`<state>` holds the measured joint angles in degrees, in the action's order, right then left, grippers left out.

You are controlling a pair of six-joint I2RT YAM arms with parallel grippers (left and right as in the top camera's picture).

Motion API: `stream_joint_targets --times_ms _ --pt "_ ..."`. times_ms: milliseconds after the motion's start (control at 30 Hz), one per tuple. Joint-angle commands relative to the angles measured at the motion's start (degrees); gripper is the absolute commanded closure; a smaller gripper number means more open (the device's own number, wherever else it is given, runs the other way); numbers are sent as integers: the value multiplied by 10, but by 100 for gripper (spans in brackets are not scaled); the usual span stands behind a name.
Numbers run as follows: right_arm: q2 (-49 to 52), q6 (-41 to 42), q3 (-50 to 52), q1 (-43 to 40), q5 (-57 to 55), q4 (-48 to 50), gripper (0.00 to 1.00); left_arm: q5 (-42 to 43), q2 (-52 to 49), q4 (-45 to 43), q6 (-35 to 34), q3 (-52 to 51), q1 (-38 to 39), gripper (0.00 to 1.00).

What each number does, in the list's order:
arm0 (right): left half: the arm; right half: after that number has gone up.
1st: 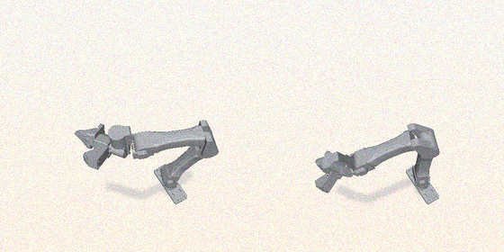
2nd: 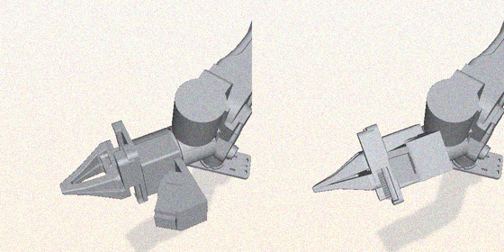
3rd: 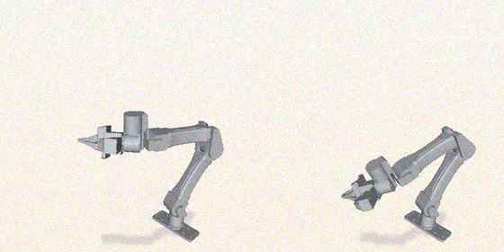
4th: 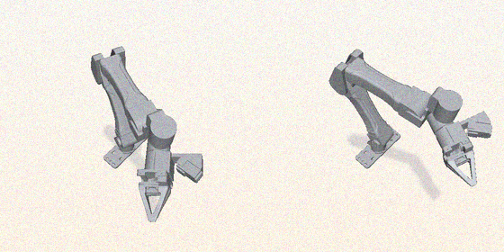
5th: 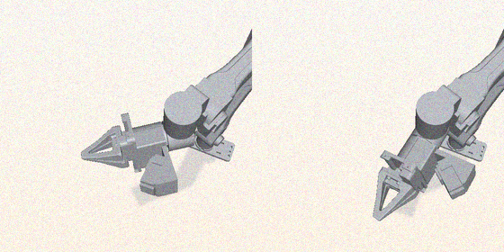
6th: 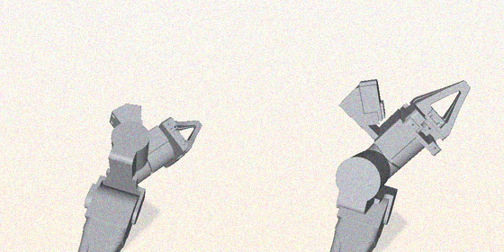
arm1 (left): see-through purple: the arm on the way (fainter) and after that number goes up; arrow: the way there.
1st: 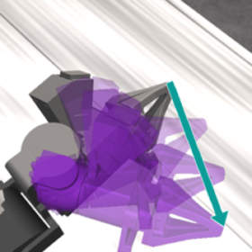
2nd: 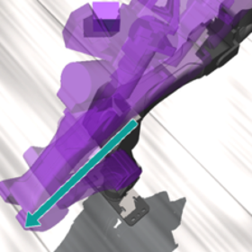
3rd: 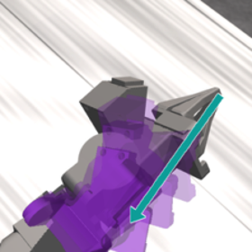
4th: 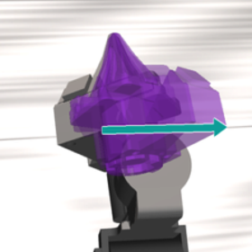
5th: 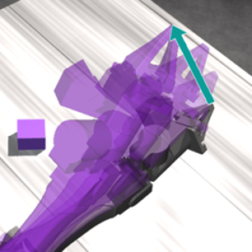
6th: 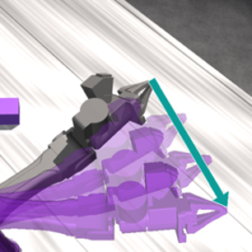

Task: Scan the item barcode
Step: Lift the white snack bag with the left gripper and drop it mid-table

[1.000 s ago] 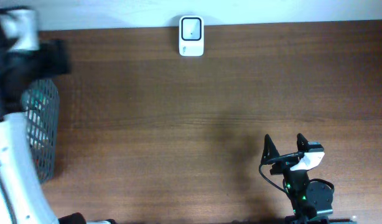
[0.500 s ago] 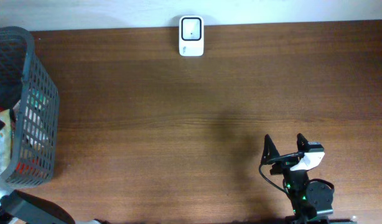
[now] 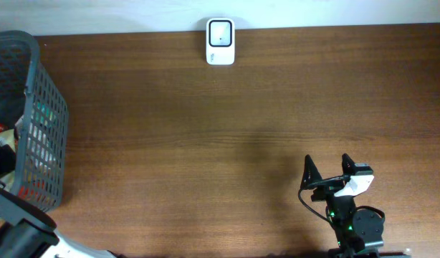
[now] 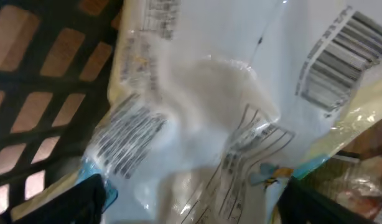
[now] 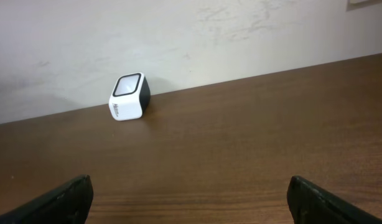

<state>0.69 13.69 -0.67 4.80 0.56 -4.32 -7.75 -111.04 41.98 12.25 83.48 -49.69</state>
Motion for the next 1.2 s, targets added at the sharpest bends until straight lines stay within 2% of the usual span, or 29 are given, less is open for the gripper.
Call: stream_joint_targets --times_ms 0,33,133,233,367,433,533,600,667,733,833,1067,1167 --pt "-3 0 3 -3 1 -2 1 -7 -58 1 9 -9 -4 49" --pt "-3 0 3 -3 1 -2 1 -7 -58 1 9 -9 -4 75" --pt "-3 0 3 -3 1 -2 1 -7 -58 5 9 1 -4 79" --pt "-3 0 3 -3 1 -2 1 -5 -38 62 9 71 -2 100" --pt "-3 0 3 -3 1 -2 1 59 29 135 9 205 6 100" --pt "-3 0 3 -3 1 -2 1 148 89 165 9 285 10 100" --pt "-3 0 3 -3 1 -2 1 251 206 174 -6 325 40 100" --pt "-3 0 3 -3 1 -2 1 284 262 181 -6 325 77 100" --pt "-3 0 3 -3 1 -2 1 296 285 209 -6 325 146 100" --pt "-3 0 3 -3 1 -2 1 294 277 251 -6 314 264 100" --pt "-3 0 3 -3 1 -2 1 288 215 240 -6 259 449 100" --pt "-3 0 3 -3 1 -2 1 245 -37 241 8 250 670 100" --pt "-3 0 3 -3 1 -2 1 238 -104 256 39 250 731 100"
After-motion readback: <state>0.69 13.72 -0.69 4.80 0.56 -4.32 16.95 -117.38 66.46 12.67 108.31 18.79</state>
